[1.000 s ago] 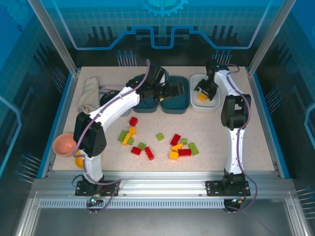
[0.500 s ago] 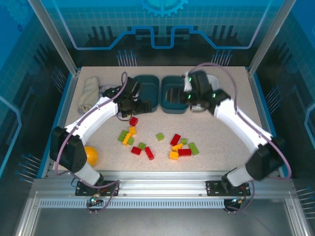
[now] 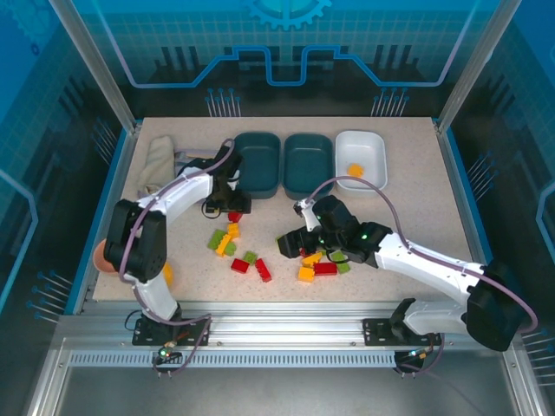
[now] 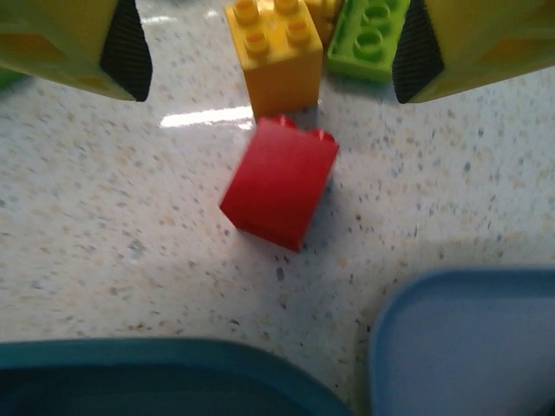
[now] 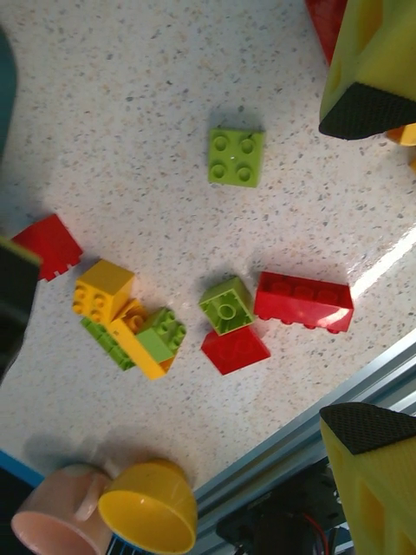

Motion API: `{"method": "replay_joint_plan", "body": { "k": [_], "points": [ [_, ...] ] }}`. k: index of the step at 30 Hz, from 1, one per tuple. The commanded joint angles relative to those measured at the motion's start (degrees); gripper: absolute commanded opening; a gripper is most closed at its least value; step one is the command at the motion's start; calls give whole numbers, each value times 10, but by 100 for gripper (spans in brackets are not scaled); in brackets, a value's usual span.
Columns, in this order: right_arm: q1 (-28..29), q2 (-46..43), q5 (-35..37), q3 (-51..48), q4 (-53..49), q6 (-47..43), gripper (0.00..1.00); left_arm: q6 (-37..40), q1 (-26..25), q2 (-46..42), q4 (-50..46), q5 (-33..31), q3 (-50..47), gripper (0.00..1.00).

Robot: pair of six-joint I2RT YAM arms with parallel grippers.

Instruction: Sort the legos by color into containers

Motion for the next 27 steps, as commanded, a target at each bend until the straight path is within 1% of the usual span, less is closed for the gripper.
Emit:
{"method": "replay_joint_plan", "body": {
  "k": [1,4,10,14,17,20,24,25,27],
  "points": [
    [6,-14,17,0,20,-9,83,35,9,35,5,3,26,76],
    [6,-9,20,3,14,-6,83,42,10,54,16,4,34,75],
    [2,-5,30,8,-2,-1,83,53,10,92,21,10,49,67],
    [-4,-2,30,11,-10,5,83,54,10,108,21,9,56,57],
    [-8,1,30,12,-13,9,83,48,9,107,25,7,50,55],
    [-12,4,32,11,-13,12,83,43,4,101,32,3,38,49],
    [-16,8,32,12,-11,14,82,37,-7,90,42,-13,21,35],
    [-18,8,31,12,-10,13,82,35,-9,84,42,-17,18,33],
    [-19,8,32,14,-10,12,82,31,-14,71,40,-20,13,32]
  ]
}}
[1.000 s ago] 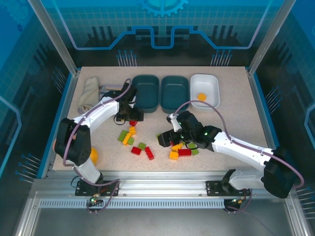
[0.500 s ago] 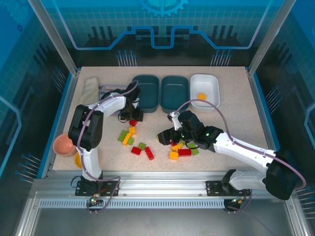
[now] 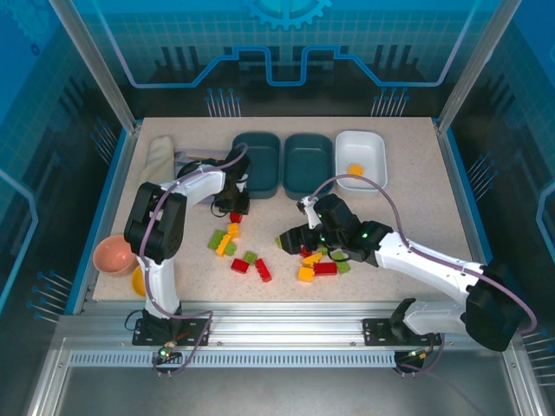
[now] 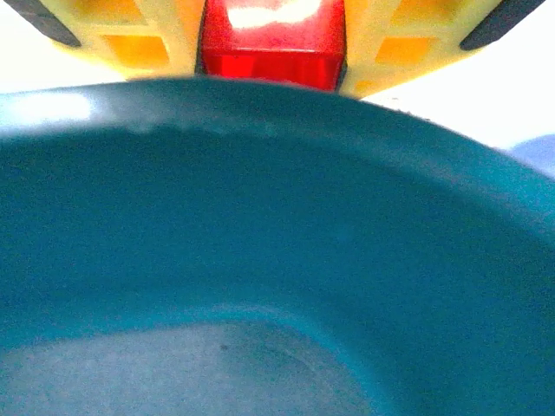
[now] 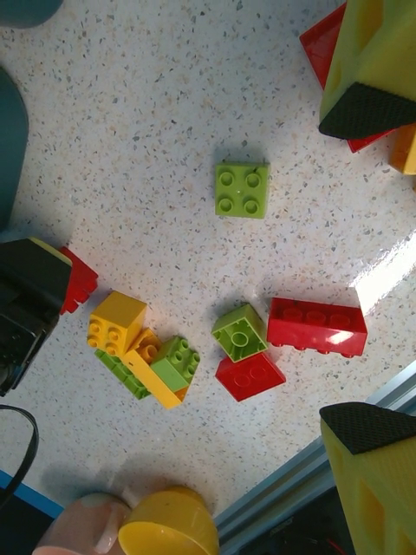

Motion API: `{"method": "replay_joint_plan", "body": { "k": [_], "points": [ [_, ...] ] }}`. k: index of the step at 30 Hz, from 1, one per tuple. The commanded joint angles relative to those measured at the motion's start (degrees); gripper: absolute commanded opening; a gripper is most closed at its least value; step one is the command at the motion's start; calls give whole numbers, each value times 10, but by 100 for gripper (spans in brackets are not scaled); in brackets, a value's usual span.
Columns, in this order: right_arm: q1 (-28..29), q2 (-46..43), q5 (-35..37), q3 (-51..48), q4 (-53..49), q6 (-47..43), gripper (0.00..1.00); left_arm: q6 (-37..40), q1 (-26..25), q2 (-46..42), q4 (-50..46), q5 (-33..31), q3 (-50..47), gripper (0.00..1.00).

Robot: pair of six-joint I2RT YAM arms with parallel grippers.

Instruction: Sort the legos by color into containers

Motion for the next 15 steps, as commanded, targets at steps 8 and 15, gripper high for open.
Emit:
{"method": "replay_joint_plan", "body": {
  "k": [8,15],
  "points": [
    [-21,-10,43,64,-22,1,82,-44,-18,-100,-112,-24,49,30],
    [-67,29,82,141,-13,30,82,-64,-9,-13,-176,-3,260,30]
  ]
}}
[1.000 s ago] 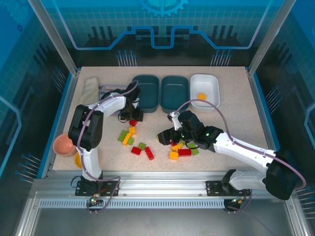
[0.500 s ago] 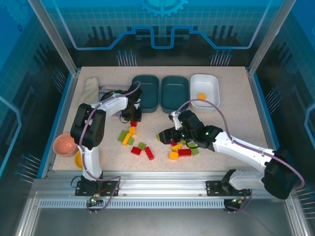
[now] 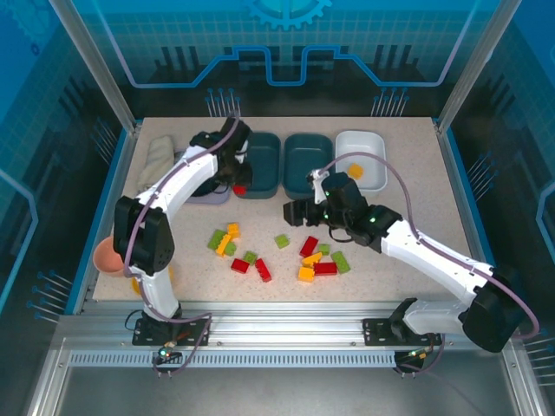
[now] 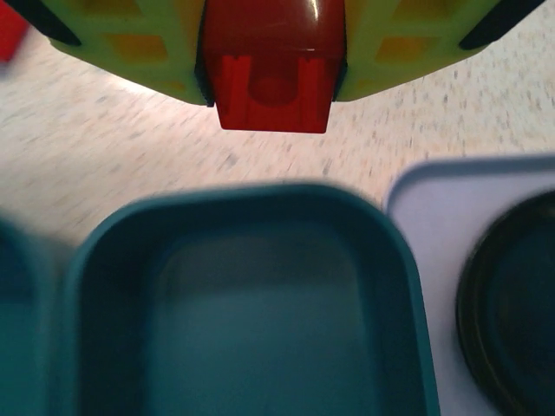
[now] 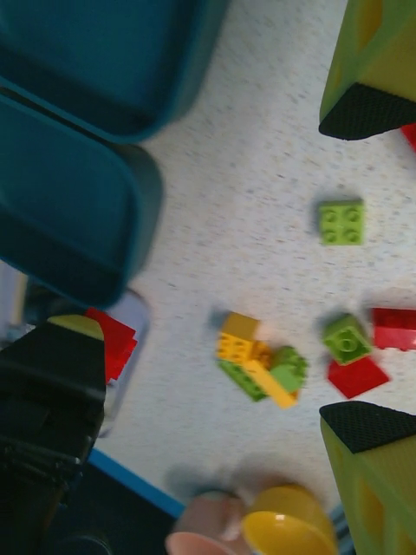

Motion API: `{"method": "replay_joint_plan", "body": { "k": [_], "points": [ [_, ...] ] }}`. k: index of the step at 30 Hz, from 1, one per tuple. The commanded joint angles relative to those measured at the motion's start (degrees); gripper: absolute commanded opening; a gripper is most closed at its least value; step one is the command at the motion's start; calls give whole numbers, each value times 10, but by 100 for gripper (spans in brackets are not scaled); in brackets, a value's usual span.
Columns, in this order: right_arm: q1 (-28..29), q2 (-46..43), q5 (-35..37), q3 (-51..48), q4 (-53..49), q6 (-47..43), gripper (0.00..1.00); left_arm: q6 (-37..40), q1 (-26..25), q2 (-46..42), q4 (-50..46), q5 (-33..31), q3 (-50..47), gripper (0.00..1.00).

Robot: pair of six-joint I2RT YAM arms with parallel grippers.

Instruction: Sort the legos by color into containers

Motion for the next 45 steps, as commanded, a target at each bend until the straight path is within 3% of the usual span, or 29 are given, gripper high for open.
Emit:
{"method": "replay_joint_plan", "body": {
  "k": [1,10,17,23,28,33,39,45],
  "points": [
    [-26,35,26,54,2,21,82,-23,7,75,-54,7,100,30],
    [-96,114,-5,143,-55,89,82,-56,28,311,-100,-3,383,32],
    [-117,117,-25,134,-105,116,81,-87,34,367,-82,2,391,36],
    [-126,92,5,118,-218,121,79,-92,34,370,-77,26,390,58],
    [-131,44,21,71,-331,76,77,-103,32,329,-73,41,388,76],
    [-135,28,5,15,-424,43,75,-132,16,232,-49,61,345,77],
    [-129,41,-27,-54,-389,30,72,-183,-27,39,63,121,105,79],
    [-111,101,-24,-71,-348,15,71,-246,-71,-133,148,150,-136,90]
  ]
}}
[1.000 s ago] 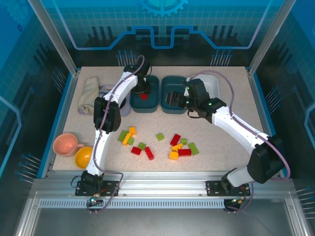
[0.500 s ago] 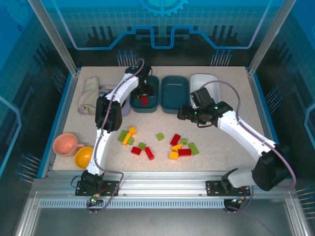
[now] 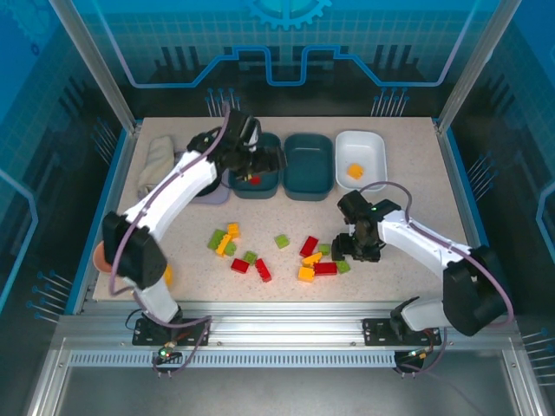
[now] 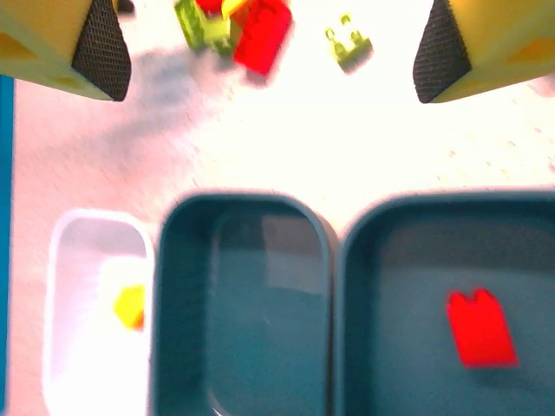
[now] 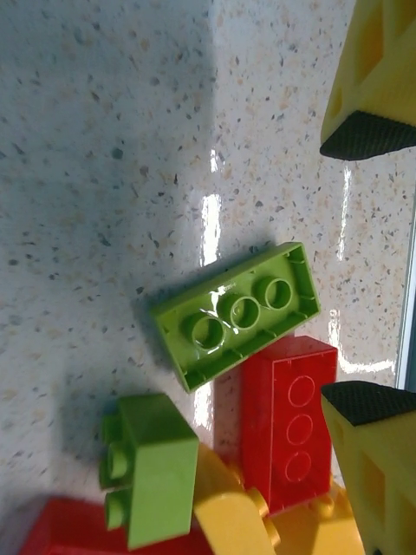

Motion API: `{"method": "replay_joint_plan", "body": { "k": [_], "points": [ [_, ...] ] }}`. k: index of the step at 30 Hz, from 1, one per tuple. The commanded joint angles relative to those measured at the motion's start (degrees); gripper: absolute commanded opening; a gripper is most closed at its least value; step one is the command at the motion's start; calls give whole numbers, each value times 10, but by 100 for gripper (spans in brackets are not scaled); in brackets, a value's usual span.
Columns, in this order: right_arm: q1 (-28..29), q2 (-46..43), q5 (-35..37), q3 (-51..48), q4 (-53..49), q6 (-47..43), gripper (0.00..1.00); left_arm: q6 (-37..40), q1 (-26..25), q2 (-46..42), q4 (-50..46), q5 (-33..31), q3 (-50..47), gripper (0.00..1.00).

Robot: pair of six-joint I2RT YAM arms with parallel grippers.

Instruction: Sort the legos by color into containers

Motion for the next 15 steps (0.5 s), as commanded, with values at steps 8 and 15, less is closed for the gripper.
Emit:
{"method": "replay_joint_plan", "body": {
  "k": [8,15],
  "points": [
    [11,74,-13,6,59,-24,70,-97,-53,-159,70,17,-231,90],
    [13,105,-22,24,78,-29,68,-114,-64,-190,69,4,-262,90]
  ]
}}
